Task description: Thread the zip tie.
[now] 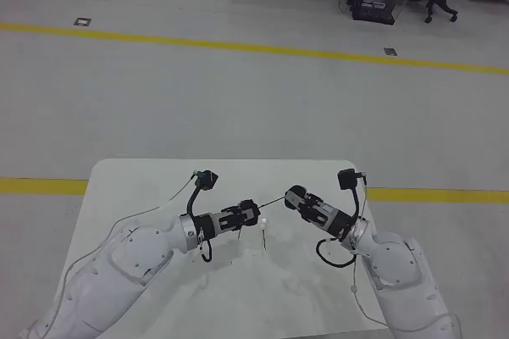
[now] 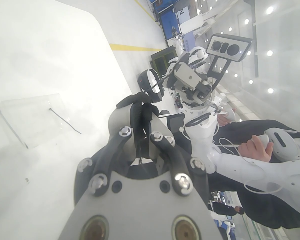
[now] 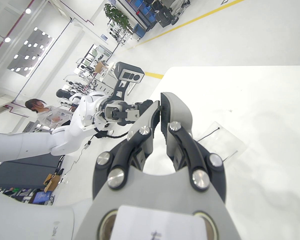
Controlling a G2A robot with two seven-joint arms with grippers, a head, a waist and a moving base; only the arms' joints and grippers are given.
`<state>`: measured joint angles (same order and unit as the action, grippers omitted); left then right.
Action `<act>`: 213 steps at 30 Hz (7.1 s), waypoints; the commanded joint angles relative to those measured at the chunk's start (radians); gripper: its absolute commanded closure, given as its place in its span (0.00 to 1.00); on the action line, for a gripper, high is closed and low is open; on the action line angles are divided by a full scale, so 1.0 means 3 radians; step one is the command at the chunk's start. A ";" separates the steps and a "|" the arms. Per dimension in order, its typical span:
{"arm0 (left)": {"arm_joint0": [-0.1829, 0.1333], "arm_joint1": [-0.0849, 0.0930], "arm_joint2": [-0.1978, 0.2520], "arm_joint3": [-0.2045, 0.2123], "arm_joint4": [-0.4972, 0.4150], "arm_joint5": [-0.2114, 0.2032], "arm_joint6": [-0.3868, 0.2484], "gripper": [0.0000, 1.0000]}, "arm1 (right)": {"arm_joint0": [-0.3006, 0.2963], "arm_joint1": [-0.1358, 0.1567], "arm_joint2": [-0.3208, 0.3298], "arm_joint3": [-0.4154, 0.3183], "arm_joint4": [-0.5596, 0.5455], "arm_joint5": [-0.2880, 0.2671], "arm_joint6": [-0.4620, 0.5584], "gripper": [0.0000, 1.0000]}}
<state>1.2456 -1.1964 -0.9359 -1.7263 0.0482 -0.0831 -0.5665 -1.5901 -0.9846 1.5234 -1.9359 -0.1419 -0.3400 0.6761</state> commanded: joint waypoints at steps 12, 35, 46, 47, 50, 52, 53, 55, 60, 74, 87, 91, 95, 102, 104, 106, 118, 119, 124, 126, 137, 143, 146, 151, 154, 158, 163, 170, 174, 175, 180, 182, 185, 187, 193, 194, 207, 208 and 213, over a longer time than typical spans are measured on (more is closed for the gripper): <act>0.0000 0.0000 0.0000 0.0000 0.0000 0.0000 0.0000 1.00 | 0.0020 0.0022 -0.0061 0.0003 -0.0075 0.0000 0.0014 1.00; 0.0004 0.0012 0.0041 -0.0015 -0.0031 -0.0011 0.0057 1.00 | -0.0001 0.0059 -0.0129 0.0049 -0.0019 0.0000 -0.0082 1.00; -0.0051 0.0011 0.0077 0.0007 -0.0068 -0.0022 0.0042 1.00 | 0.0041 0.0069 -0.0195 0.0078 0.0018 0.0000 -0.0133 1.00; -0.0055 0.0011 0.0079 0.0010 -0.0068 -0.0022 0.0041 1.00 | 0.0045 0.0069 -0.0196 0.0082 0.0029 0.0000 -0.0140 1.00; -0.0066 0.0012 0.0084 0.0022 -0.0068 -0.0022 0.0042 1.00 | 0.0050 0.0070 -0.0195 0.0091 0.0103 0.0000 -0.0171 1.00; -0.0071 0.0013 0.0088 0.0025 -0.0070 -0.0022 0.0045 1.00 | 0.0052 0.0073 -0.0193 0.0094 0.0127 0.0000 -0.0169 1.00; -0.0073 0.0013 0.0090 0.0026 -0.0072 -0.0022 0.0047 1.00 | 0.0053 0.0074 -0.0194 0.0094 0.0138 0.0000 -0.0168 1.00; -0.0076 0.0014 0.0093 0.0029 -0.0077 -0.0024 0.0050 1.00 | 0.0057 0.0077 -0.0204 0.0094 0.0138 0.0000 -0.0142 1.00; -0.0085 0.0016 0.0099 0.0033 -0.0088 -0.0025 0.0052 1.00 | 0.0074 0.0081 -0.0241 0.0103 0.0139 0.0000 -0.0116 1.00; -0.0095 0.0025 0.0098 0.0029 -0.0133 -0.0034 0.0059 1.00 | 0.0068 0.0093 -0.0247 0.0158 0.0161 0.0000 -0.0147 1.00; -0.0105 0.0031 0.0114 0.0023 -0.0165 -0.0042 0.0043 1.00 | 0.0066 0.0084 -0.0296 0.0223 0.0312 0.0000 -0.0241 1.00; -0.0110 0.0033 0.0122 0.0024 -0.0162 -0.0040 0.0041 1.00 | 0.0067 0.0084 -0.0293 0.0203 0.0372 0.0000 -0.0204 1.00; -0.0115 0.0036 0.0126 0.0024 -0.0139 -0.0028 0.0048 1.00 | 0.0063 0.0084 -0.0287 0.0174 0.0391 0.0000 -0.0188 1.00; -0.0122 0.0044 0.0147 0.0011 -0.0037 0.0029 0.0042 1.00 | 0.0047 0.0084 -0.0264 0.0126 0.0396 0.0000 -0.0191 1.00; -0.0123 0.0044 0.0148 0.0009 -0.0031 0.0033 0.0037 1.00 | 0.0041 0.0084 -0.0256 0.0124 0.0386 0.0000 -0.0195 1.00; -0.0123 0.0044 0.0148 0.0009 -0.0031 0.0033 0.0037 1.00 | 0.0037 0.0085 -0.0250 0.0122 0.0375 0.0000 -0.0194 1.00; -0.0107 0.0041 0.0168 0.0006 -0.0038 0.0037 0.0084 1.00 | 0.0035 0.0083 -0.0251 0.0111 0.0328 0.0016 -0.0231 1.00; -0.0111 0.0040 0.0170 0.0007 -0.0044 0.0038 0.0086 1.00 | 0.0032 0.0081 -0.0257 0.0106 0.0315 0.0017 -0.0247 1.00; -0.0121 0.0033 0.0183 0.0007 -0.0128 0.0012 0.0103 1.00 | 0.0017 0.0077 -0.0278 0.0113 0.0262 0.0000 -0.0234 1.00; -0.0122 0.0031 0.0188 0.0010 -0.0144 0.0005 0.0112 1.00 | 0.0018 0.0075 -0.0286 0.0120 0.0252 0.0000 -0.0233 1.00; -0.0125 0.0035 0.0186 0.0009 -0.0152 -0.0003 0.0131 1.00 | 0.0022 0.0061 -0.0300 0.0156 0.0298 0.0000 -0.0261 1.00; -0.0116 0.0044 0.0172 0.0003 -0.0110 0.0017 0.0137 1.00 | 0.0011 0.0058 -0.0274 0.0144 0.0345 0.0000 -0.0263 1.00; -0.0115 0.0045 0.0171 0.0002 -0.0105 0.0020 0.0137 1.00 | 0.0011 0.0058 -0.0274 0.0144 0.0345 0.0000 -0.0263 1.00; -0.0115 0.0045 0.0171 0.0002 -0.0105 0.0020 0.0137 1.00 | 0.0011 0.0058 -0.0274 0.0144 0.0345 0.0000 -0.0263 1.00; -0.0115 0.0045 0.0171 0.0002 -0.0105 0.0020 0.0137 1.00 | 0.0011 0.0058 -0.0274 0.0144 0.0345 0.0000 -0.0263 1.00; -0.0093 0.0042 0.0183 -0.0006 -0.0110 0.0020 0.0193 1.00 | 0.0011 0.0058 -0.0274 0.0144 0.0345 0.0000 -0.0263 1.00; -0.0086 0.0040 0.0174 -0.0002 -0.0168 0.0010 0.0231 1.00 | 0.0007 0.0054 -0.0286 0.0137 0.0324 0.0020 -0.0305 1.00; -0.0084 0.0040 0.0173 0.0004 -0.0205 -0.0009 0.0234 1.00 | -0.0002 0.0047 -0.0287 0.0132 0.0276 0.0025 -0.0326 1.00; -0.0087 0.0040 0.0176 0.0009 -0.0209 -0.0011 0.0229 1.00 | -0.0003 0.0044 -0.0282 0.0130 0.0263 0.0011 -0.0328 0.78; -0.0087 0.0040 0.0176 0.0011 -0.0210 -0.0011 0.0231 1.00 | -0.0004 0.0043 -0.0281 0.0129 0.0262 0.0006 -0.0331 0.73; -0.0085 0.0041 0.0176 0.0020 -0.0209 -0.0018 0.0238 1.00 | -0.0009 0.0039 -0.0271 0.0114 0.0249 0.0000 -0.0338 0.41; -0.0085 0.0041 0.0177 0.0023 -0.0211 -0.0022 0.0242 1.00 | -0.0013 0.0038 -0.0265 0.0109 0.0244 0.0000 -0.0341 0.25; -0.0087 0.0041 0.0178 0.0028 -0.0213 -0.0029 0.0248 1.00 | -0.0016 0.0036 -0.0254 0.0101 0.0238 0.0000 -0.0346 0.06; -0.0087 0.0041 0.0178 0.0030 -0.0216 -0.0034 0.0252 1.00 | -0.0019 0.0035 -0.0247 0.0097 0.0236 0.0000 -0.0349 0.00; -0.0074 0.0035 0.0164 0.0033 -0.0364 -0.0050 0.0279 1.00 | -0.0024 0.0032 -0.0222 0.0042 0.0230 0.0000 -0.0371 0.00; -0.0068 0.0032 0.0153 0.0034 -0.0430 -0.0042 0.0294 1.00 | -0.0028 0.0032 -0.0213 0.0019 0.0245 0.0000 -0.0384 0.00; -0.0033 0.0017 -0.0024 -0.0087 -0.1252 0.0054 0.0302 1.00 | -0.0258 0.0127 0.0090 -0.0332 -0.0508 0.0000 -0.0617 0.00; -0.0032 0.0016 -0.0028 -0.0096 -0.1294 0.0071 0.0296 1.00 | -0.0270 0.0141 0.0079 -0.0358 -0.0622 0.0000 -0.0678 0.00; -0.0035 0.0015 -0.0034 -0.0101 -0.1336 0.0097 0.0292 1.00 | -0.0270 0.0141 0.0079 -0.0358 -0.0622 0.0000 -0.0678 0.00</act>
<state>1.2352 -1.1920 -0.9463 -1.7567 -0.3535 -0.0533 -0.4788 -1.6713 -0.9423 1.5471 -2.0435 -0.3296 -0.3400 0.4726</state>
